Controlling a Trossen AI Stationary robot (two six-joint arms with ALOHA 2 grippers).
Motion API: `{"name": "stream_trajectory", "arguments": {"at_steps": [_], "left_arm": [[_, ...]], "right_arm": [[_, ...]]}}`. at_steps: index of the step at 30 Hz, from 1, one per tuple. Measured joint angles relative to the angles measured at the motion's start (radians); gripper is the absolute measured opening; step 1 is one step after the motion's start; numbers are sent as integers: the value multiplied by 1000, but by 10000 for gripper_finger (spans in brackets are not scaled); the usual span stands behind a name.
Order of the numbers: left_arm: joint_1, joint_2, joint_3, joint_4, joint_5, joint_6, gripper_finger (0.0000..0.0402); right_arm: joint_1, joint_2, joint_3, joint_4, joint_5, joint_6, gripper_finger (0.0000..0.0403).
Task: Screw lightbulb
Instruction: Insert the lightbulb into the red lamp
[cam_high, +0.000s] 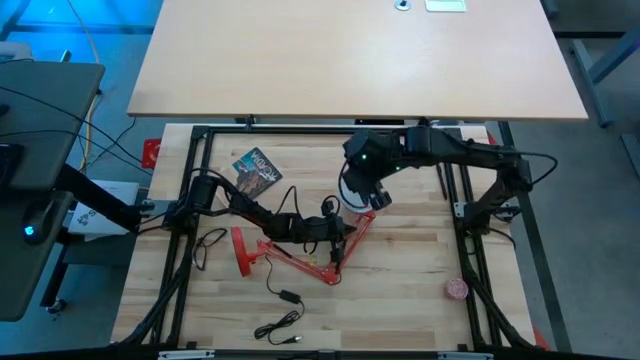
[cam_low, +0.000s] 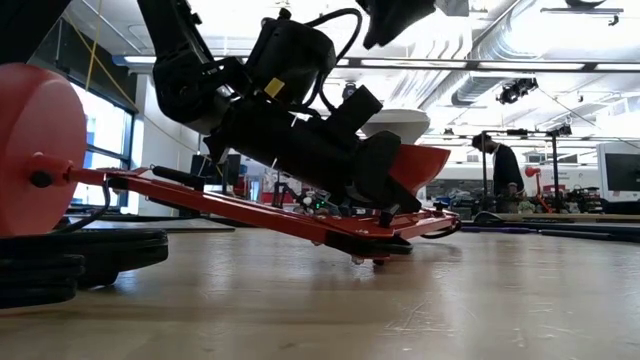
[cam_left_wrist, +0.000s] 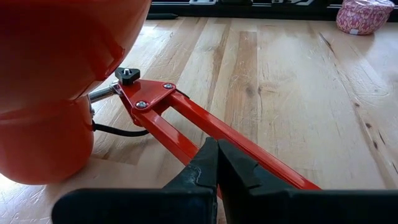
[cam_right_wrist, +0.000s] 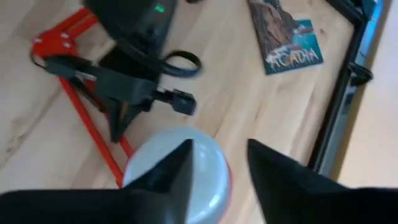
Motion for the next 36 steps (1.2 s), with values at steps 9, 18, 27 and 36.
{"name": "stream_trajectory", "arguments": {"at_steps": [9, 18, 27, 36], "left_arm": [[-4, 0, 0, 0, -4, 0, 0], [-21, 0, 0, 1, -3, 0, 0], [-28, 0, 0, -1, 4, -1, 0], [-28, 0, 0, 2, 26, -3, 0]], "right_arm": [[45, 8, -49, -160, -5, -19, 234], [43, 141, 7, -203, 145, -19, 232], [58, 138, 88, -309, 49, 46, 232], [99, 185, 90, -291, 84, 39, 231]]}}
